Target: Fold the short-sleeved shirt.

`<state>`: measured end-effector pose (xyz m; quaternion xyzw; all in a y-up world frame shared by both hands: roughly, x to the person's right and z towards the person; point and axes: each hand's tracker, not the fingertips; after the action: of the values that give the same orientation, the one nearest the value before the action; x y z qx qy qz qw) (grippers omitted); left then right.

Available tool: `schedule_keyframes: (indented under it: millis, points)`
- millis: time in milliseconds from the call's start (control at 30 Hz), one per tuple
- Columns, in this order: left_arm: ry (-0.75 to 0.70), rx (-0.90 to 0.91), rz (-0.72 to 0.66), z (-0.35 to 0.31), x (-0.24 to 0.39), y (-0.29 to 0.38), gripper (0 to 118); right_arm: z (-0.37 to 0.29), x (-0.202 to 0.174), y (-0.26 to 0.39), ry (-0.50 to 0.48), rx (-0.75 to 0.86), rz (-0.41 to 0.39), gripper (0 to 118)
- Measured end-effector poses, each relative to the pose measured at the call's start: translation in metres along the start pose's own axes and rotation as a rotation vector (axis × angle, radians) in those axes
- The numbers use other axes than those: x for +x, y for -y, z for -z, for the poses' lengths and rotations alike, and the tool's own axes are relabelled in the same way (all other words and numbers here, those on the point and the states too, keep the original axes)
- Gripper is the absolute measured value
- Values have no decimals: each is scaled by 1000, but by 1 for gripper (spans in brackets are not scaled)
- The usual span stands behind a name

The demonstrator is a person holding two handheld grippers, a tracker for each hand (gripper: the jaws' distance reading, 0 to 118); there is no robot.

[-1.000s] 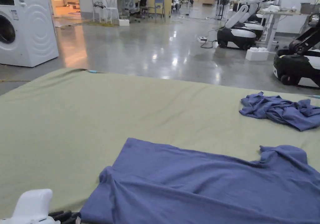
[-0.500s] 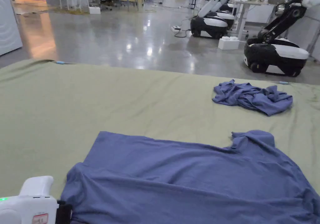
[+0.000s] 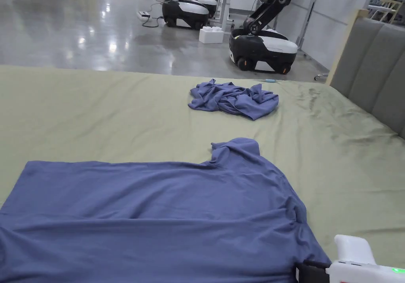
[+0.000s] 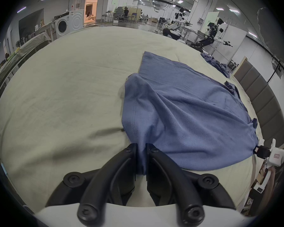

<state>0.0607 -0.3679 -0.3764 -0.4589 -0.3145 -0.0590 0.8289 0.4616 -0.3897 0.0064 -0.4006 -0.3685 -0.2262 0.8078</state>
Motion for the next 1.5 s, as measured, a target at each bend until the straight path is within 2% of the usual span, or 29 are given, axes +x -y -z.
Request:
schedule_keyframes:
  millis: [33,67,100,133,167,233,333,467,533,600,667,733,767,800,833,867,900,933,967,1033,1067,1100,1133,1233,1267,1367,1500]
  points:
    - [1,0,-2,-3,0,0,11,-6,-5,-2,-12,20,-42,12]
    - [10,-2,-13,-8,1,0,11,-12,-8,-4,-103,36,-41,12]
    - [29,-2,-22,-15,0,2,11,-16,-12,-5,-123,57,-8,12]
    - [40,8,-28,-20,-2,2,11,-19,-15,-7,-55,26,-21,12]
    - [56,18,-33,-30,-4,4,11,-26,-20,-7,-14,33,-73,12]
    - [74,65,-34,-54,-5,10,11,-43,-20,-3,-30,56,-64,12]
    - [91,98,-34,-87,-10,18,11,-75,-11,10,-96,65,25,12]
    - [-1,97,17,-119,-16,44,11,-108,-3,43,-25,-3,-10,12]
    - [2,46,-23,-124,-20,67,11,-114,0,67,-40,-62,13,12]
    - [-25,13,-44,-123,-19,93,11,-110,-1,85,-13,-111,7,12]
    - [-35,-15,-45,-116,-18,113,11,-98,-2,96,-11,-103,9,12]
    - [-20,-14,-72,-105,-24,125,11,-89,-3,96,-10,-87,10,17]
    - [-7,-5,-124,-101,-28,126,12,-90,-4,93,-11,-81,6,28]
    - [22,12,-191,-101,-33,125,16,-95,-5,89,10,-86,-19,37]
    - [51,40,-269,-109,-38,122,26,-103,-5,85,37,-95,-50,47]
    - [91,82,-328,-119,-43,121,58,-114,-6,83,43,-91,-69,62]
    - [146,169,-383,-134,-48,120,91,-131,-9,81,28,-63,-87,69]
    - [169,233,-412,-147,-51,119,104,-148,-14,80,24,-8,-111,72]
    - [172,300,-423,-161,-53,118,104,-167,-20,79,11,66,-132,76]
    - [197,397,-391,-182,-55,113,101,-187,-31,77,-3,175,-163,76]
    - [200,375,-347,-188,-53,110,83,-190,-36,76,-4,198,-163,71]
    - [187,316,-308,-190,-51,103,45,-189,-39,76,-3,180,-146,48]
    - [148,286,-271,-190,-46,99,0,-186,-41,76,-26,178,-134,4]
    - [76,237,-244,-170,-38,93,0,-170,-49,79,-94,164,-127,2]
    - [134,185,-260,-162,-40,88,0,-163,-52,79,-123,104,-130,2]
    - [190,159,-281,-137,-38,71,0,-154,-56,79,-119,112,-126,2]
    - [185,146,-148,-93,-32,8,0,-146,-53,68,-140,73,-83,2]
